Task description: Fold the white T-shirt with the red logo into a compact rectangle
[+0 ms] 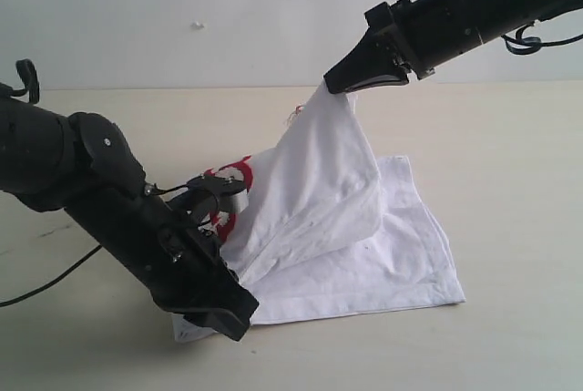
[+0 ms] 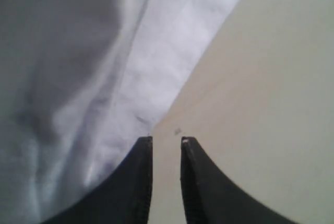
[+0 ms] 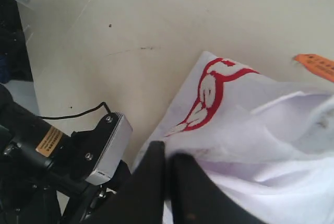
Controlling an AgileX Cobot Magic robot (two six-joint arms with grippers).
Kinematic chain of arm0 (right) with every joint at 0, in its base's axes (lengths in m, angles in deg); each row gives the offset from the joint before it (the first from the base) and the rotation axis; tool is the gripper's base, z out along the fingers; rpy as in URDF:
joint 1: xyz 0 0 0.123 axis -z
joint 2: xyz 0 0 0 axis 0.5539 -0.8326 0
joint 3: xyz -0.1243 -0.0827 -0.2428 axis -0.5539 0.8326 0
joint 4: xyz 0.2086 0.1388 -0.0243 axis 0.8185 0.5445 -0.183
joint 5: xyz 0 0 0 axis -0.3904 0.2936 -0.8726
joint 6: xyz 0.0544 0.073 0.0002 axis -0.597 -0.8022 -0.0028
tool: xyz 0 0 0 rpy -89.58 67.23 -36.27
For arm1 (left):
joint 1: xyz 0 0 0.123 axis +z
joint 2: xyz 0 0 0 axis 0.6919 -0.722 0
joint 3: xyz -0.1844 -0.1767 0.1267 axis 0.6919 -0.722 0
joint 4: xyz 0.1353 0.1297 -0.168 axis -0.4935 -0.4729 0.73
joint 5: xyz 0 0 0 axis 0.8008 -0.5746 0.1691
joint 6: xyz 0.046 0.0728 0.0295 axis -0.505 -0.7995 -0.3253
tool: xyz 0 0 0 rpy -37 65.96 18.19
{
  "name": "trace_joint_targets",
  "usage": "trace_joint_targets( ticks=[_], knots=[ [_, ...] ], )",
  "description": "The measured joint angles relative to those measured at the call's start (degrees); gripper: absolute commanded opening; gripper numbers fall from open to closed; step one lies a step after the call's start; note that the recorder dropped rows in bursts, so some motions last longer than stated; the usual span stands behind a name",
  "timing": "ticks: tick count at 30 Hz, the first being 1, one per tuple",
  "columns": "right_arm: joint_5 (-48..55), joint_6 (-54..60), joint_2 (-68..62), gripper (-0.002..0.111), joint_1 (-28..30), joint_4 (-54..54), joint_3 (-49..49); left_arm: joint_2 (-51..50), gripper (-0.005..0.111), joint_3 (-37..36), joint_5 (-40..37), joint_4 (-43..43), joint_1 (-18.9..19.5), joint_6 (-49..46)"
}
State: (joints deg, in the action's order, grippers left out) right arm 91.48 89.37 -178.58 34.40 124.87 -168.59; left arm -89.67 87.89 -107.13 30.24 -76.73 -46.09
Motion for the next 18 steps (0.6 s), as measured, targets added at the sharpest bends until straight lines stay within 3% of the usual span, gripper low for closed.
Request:
trace_joint_targets(
  ticks=[8, 18],
  knots=[
    [0.36, -2.19, 2.76, 0.000, 0.00, -7.59, 0.00, 0.00, 0.021, -1.03, 5.86, 0.23, 0.00, 0.00],
    [0.60, -6.78, 5.80, 0.000, 0.00, -16.72, 0.00, -0.78, 0.021, -1.03, 7.16, 0.58, 0.00, 0.86]
  ],
)
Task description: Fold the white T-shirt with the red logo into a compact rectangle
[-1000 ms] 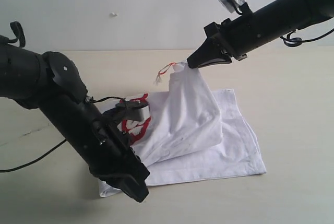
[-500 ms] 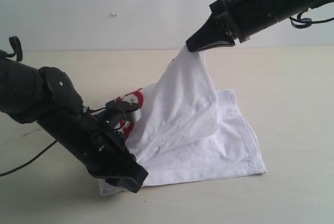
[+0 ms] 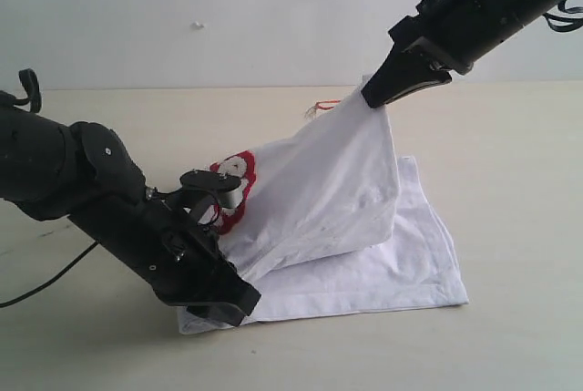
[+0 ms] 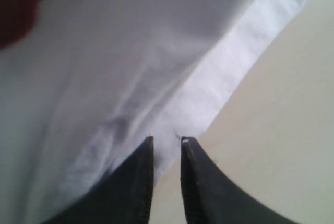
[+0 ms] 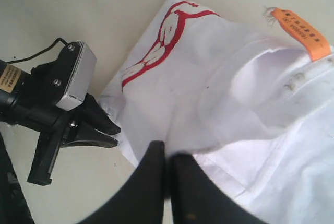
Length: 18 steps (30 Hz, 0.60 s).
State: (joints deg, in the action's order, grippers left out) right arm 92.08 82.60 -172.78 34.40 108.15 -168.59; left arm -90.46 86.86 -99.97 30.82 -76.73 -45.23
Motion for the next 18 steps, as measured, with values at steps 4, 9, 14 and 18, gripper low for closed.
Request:
trace_joint_targets(
  ticks=[4, 9, 14, 18],
  knots=[
    [0.00, -1.83, 1.06, 0.000, 0.00, -3.12, 0.00, -1.64, 0.021, 0.12, 0.86, 0.76, 0.00, 0.40],
    [-1.55, -7.71, 2.76, 0.000, -0.04, -10.82, 0.00, -2.50, 0.021, 0.58, 1.85, 2.24, 0.00, 1.30],
    [-1.66, -13.83, 5.22, 0.000, -0.04, -19.71, 0.00, -2.71, 0.021, 0.61, 2.23, 2.75, 0.00, 1.52],
    [-0.25, -18.30, 7.35, 0.000, -0.04, -25.56, 0.00, -2.71, 0.021, 0.61, 2.42, 2.85, 0.00, 1.52]
  ],
)
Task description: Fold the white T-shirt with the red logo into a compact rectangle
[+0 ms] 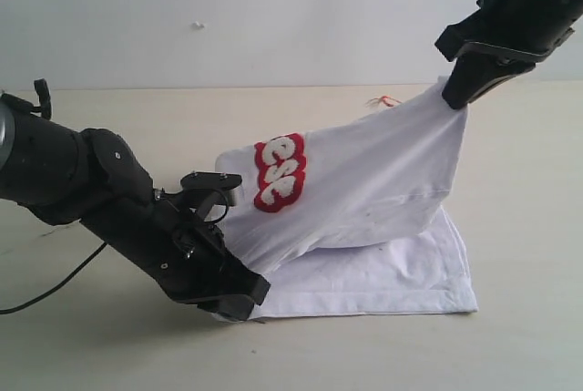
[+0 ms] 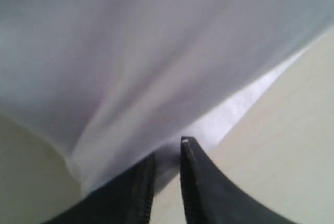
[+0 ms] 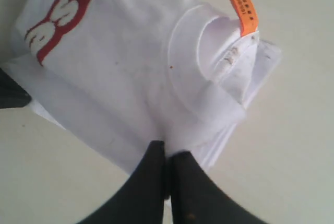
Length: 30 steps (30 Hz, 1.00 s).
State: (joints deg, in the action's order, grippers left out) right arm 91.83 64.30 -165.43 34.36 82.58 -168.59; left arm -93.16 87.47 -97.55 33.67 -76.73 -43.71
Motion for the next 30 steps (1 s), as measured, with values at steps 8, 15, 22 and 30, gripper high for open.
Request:
trace_joint_targets(
  ticks=[8, 15, 22, 30],
  knots=[
    [0.72, -5.89, 1.12, 0.017, 0.00, -4.45, 1.99, 0.00, 0.021, 0.35, -0.41, 0.42, 0.00, -0.64],
    [0.73, -6.01, -0.07, 0.077, 0.00, -4.62, 2.94, 0.85, 0.021, 1.13, -10.49, -0.83, 0.00, -5.22],
    [0.60, -6.01, -0.17, 0.031, 0.00, -2.36, 2.94, 9.71, 0.021, 3.17, -18.21, -2.29, 0.00, -5.96],
    [-1.16, 0.55, -2.56, 0.000, 0.00, 10.98, 3.56, 16.54, 0.021, 4.29, -10.42, -2.29, 0.00, -7.07]
  ],
)
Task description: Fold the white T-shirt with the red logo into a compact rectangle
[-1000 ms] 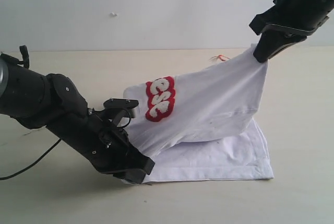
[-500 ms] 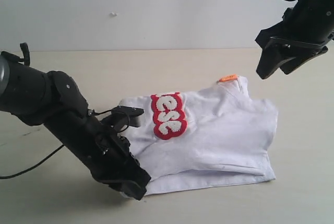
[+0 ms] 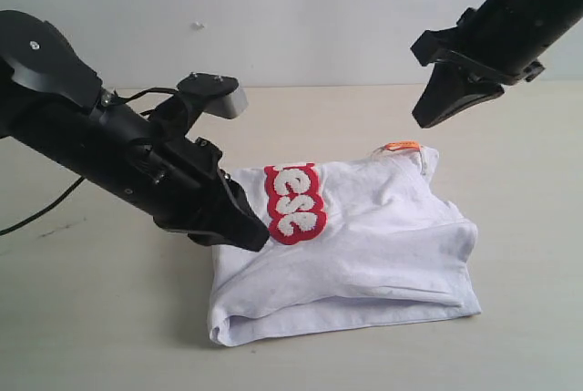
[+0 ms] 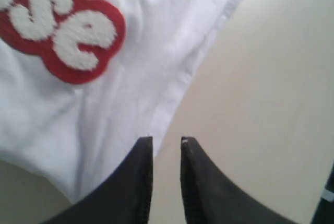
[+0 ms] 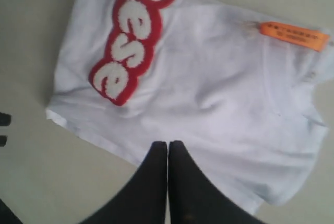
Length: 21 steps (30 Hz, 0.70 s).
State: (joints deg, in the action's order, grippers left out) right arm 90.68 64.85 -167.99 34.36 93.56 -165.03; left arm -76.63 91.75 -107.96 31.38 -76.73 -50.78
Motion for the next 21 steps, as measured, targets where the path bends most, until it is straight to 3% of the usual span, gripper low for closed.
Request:
trace_joint_targets(
  ticks=[9, 21],
  knots=[
    [-9.34, 3.97, -9.47, 0.000, 0.00, 3.18, 2.81, -6.65, 0.021, 0.00, 8.58, 6.08, 0.00, -7.95],
    [-21.57, 5.50, -20.54, 0.000, 0.00, 3.23, 2.81, -17.35, 0.021, 0.04, 4.82, 1.74, 0.00, -8.10]
  ],
)
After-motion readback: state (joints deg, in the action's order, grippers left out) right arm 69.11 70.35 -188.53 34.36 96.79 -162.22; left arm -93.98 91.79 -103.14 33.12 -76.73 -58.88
